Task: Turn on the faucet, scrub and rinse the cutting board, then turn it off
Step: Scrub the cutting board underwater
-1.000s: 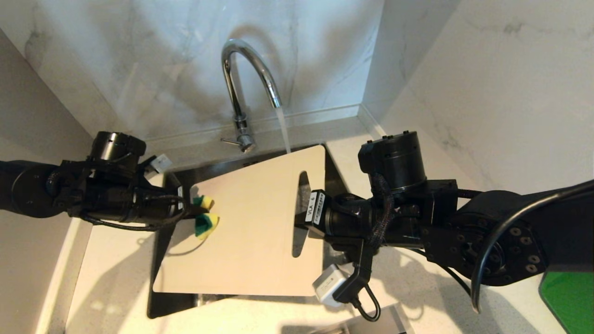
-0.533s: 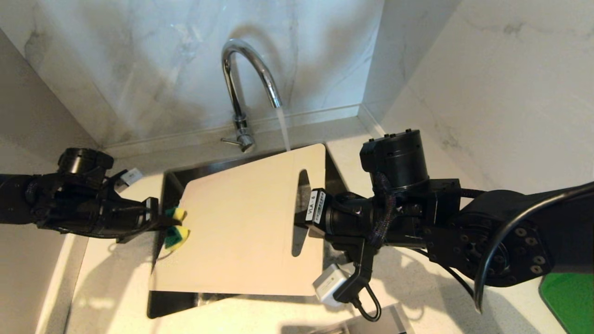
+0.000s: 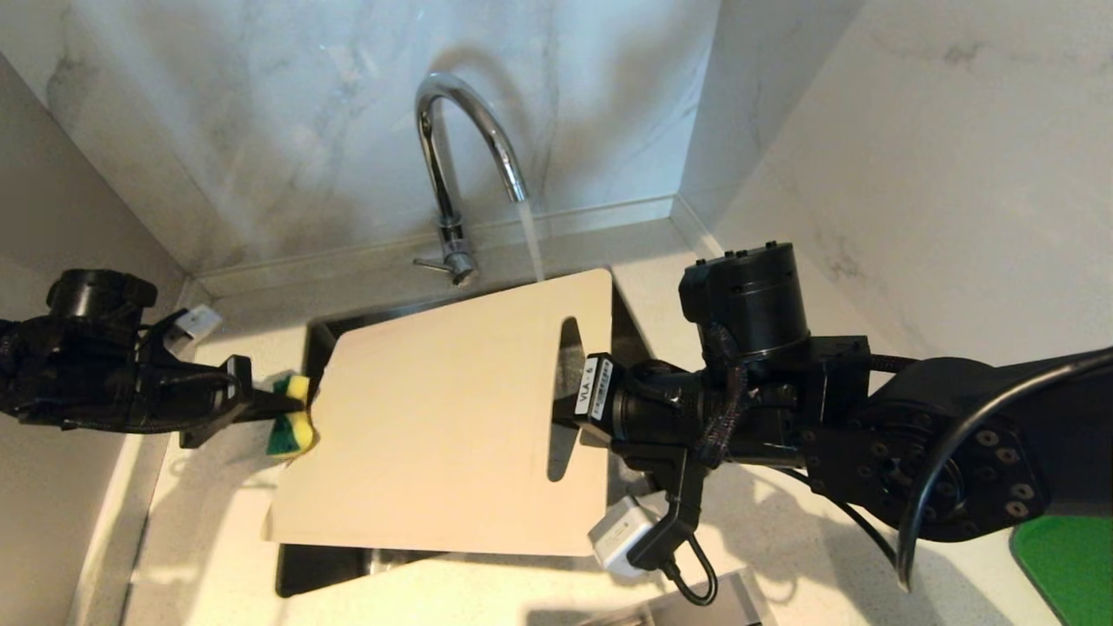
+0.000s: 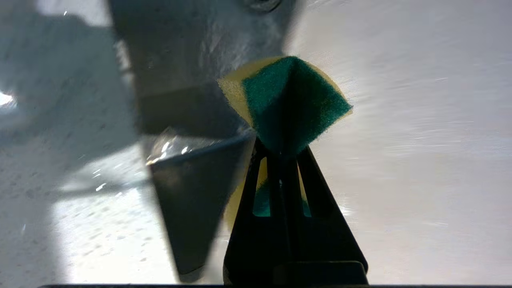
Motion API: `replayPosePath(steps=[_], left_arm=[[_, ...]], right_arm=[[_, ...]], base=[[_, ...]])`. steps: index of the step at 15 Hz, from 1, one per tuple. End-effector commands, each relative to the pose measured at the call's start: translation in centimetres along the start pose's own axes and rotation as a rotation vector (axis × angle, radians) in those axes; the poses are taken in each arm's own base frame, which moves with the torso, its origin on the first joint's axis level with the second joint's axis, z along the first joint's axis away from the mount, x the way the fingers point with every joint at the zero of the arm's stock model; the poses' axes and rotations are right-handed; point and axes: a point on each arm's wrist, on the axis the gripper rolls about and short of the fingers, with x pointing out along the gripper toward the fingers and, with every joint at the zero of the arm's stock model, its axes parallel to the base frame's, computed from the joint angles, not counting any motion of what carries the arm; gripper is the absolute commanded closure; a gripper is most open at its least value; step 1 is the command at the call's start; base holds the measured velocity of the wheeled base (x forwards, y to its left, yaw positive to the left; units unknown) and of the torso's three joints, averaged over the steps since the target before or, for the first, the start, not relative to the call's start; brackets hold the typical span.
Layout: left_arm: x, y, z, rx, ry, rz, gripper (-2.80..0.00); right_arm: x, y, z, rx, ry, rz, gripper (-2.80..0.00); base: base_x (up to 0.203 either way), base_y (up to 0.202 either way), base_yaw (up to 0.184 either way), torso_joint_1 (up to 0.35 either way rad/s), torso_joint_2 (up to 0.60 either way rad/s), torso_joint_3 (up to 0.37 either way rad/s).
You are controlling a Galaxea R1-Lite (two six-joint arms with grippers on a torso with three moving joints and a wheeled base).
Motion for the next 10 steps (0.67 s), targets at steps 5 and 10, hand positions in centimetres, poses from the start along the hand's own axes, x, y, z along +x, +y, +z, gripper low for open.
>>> replayPosePath(steps=[5,10], left_arm=[[-2.2,-11.3,-0.2,0.137,-0.003,-0.2,0.0],[2.9,-19.4,-2.6,0.239,0.068,-0.255,0.0]], right_arm=[[-0.3,-0.1,0.1,-0.015,0.001,-0.004,0.0],[-0.4,-0.3,0.0,-0.018,0.004,-0.011,0.0]], base=[[0.0,0.0,0.0,0.0,0.0,0.0],[0.0,0.0,0.0,0.0,0.0,0.0]])
